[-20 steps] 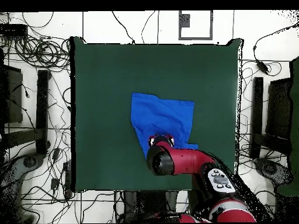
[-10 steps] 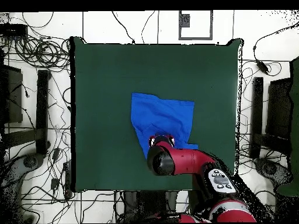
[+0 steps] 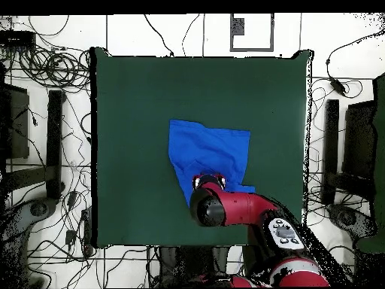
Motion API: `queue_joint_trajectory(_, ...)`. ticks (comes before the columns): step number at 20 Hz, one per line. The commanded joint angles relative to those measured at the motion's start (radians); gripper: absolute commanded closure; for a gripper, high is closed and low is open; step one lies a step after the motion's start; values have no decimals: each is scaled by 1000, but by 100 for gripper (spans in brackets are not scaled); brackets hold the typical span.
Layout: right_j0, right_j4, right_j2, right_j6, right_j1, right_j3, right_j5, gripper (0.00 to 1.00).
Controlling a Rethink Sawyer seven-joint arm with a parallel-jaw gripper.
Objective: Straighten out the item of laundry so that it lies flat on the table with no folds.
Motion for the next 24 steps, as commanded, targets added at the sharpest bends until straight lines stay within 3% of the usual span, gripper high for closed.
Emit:
queue_joint_trajectory(1, 38, 3, 40, 138, 98, -67, -80, 0)
queue_joint_trajectory(18, 69, 18, 13, 147, 148, -72, -147, 0)
queue_joint_trajectory(23, 45, -5, 38, 132, 147, -78, -151, 0)
queue_joint_trajectory(24, 36, -12, 47, 128, 147, -79, -154, 100)
